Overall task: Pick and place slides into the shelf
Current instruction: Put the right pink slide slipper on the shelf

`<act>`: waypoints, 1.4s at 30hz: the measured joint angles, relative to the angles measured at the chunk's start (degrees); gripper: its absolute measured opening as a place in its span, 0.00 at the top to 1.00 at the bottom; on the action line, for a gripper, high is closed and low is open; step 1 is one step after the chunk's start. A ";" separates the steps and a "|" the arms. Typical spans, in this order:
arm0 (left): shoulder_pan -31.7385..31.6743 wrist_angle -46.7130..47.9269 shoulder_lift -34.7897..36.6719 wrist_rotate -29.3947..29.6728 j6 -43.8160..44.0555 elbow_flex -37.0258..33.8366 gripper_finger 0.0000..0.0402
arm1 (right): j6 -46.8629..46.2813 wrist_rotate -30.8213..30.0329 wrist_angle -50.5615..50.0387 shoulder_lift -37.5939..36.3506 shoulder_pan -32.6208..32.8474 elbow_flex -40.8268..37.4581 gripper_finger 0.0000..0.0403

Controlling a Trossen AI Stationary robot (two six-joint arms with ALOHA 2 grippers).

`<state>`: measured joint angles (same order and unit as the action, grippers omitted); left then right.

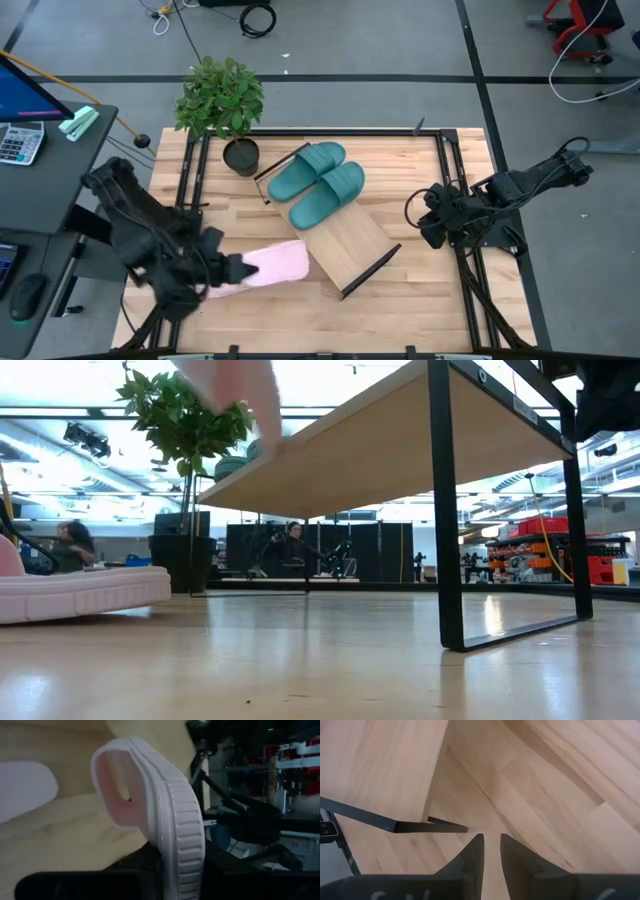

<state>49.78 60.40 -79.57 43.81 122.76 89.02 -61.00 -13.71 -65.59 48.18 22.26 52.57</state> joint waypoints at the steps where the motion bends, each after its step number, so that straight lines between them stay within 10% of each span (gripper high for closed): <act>1: 0.00 2.69 -0.05 0.27 -0.43 2.64 0.81 | 0.21 -0.23 0.32 -0.02 0.00 0.00 0.83; 10: -4.31 13.79 -0.24 7.90 -7.95 16.01 0.81 | 18.08 -0.35 19.92 -0.02 0.03 0.00 0.83; 20: -11.27 1.20 -0.26 9.62 -19.31 17.29 0.81 | 76.37 -0.63 58.11 1.68 0.40 0.04 0.83; 29: -14.01 -12.51 -0.26 9.94 -29.36 17.29 0.81 | 104.30 -10.32 58.33 7.87 1.03 0.90 0.79; 42: -14.64 -12.87 -0.26 10.23 -29.01 17.29 0.81 | 124.56 -22.42 55.48 19.78 -0.70 15.46 0.47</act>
<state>35.14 47.53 -79.83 54.04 93.76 106.30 63.56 -36.13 -10.11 67.97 21.55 68.04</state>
